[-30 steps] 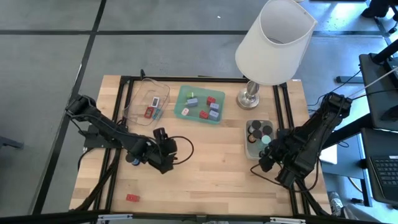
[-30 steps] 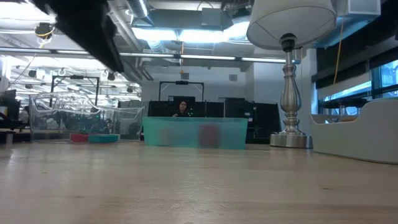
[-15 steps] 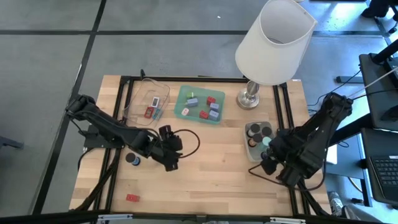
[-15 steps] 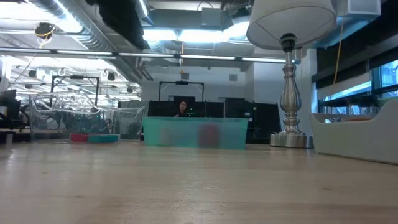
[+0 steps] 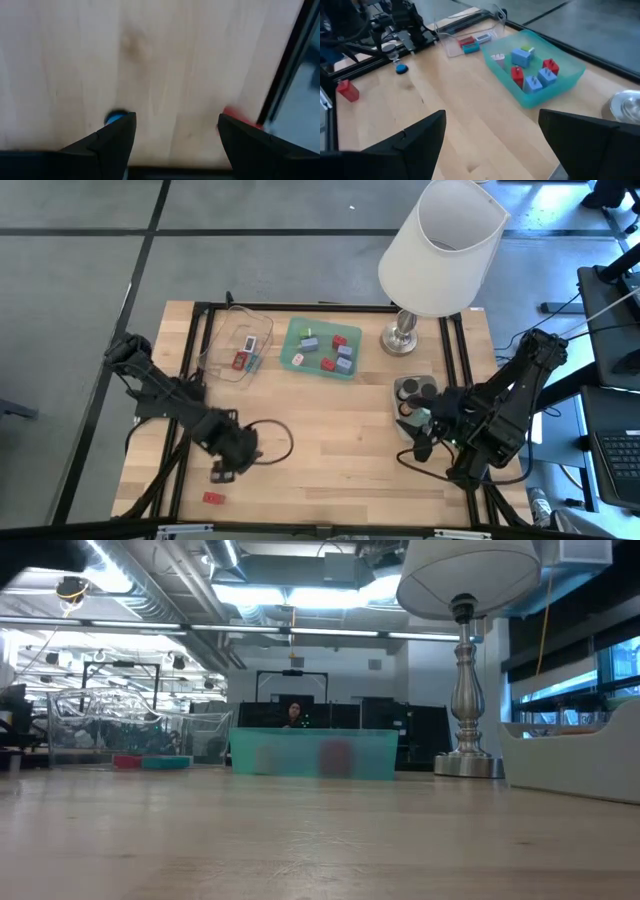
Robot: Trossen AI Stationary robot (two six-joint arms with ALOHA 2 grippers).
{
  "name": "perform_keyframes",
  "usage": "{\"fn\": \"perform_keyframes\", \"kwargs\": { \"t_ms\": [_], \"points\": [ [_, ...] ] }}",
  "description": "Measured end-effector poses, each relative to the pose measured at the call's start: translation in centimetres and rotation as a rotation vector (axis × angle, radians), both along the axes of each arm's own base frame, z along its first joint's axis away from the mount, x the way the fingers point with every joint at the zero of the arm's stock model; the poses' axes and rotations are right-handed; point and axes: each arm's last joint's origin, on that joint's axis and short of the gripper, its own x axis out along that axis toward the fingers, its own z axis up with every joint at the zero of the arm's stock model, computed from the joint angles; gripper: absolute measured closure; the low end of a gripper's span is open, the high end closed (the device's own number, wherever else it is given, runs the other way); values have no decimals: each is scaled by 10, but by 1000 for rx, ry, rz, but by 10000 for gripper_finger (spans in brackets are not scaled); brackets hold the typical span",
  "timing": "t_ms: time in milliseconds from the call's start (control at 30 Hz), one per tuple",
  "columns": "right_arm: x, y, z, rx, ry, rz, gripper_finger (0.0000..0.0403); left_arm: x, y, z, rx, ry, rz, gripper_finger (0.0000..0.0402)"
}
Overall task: Pick & Place Office items
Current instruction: Put the blue hourglass into the gray bin
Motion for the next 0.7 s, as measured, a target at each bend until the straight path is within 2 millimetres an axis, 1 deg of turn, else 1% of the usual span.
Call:
{"fn": "perform_keyframes", "kwargs": {
  "t_ms": [100, 200, 267, 467, 700],
  "points": [
    [2, -1, 0, -19, 9, 7, 81, -14, -9, -6, 71, 19, -118, 123],
    [5, -2, 0, 0, 25, -3, 81, -26, -12, -10, 202, 4, -204, 123],
    [6, -3, -1, 13, 40, -8, 81, -32, -12, -13, 255, 12, -238, 123],
    [10, -6, -1, 11, 67, -16, 81, -41, -15, -13, 293, 48, -261, 123],
    [13, -10, -2, 2, 77, -31, 81, -45, -18, -13, 327, 18, -279, 123]
  ]
}}
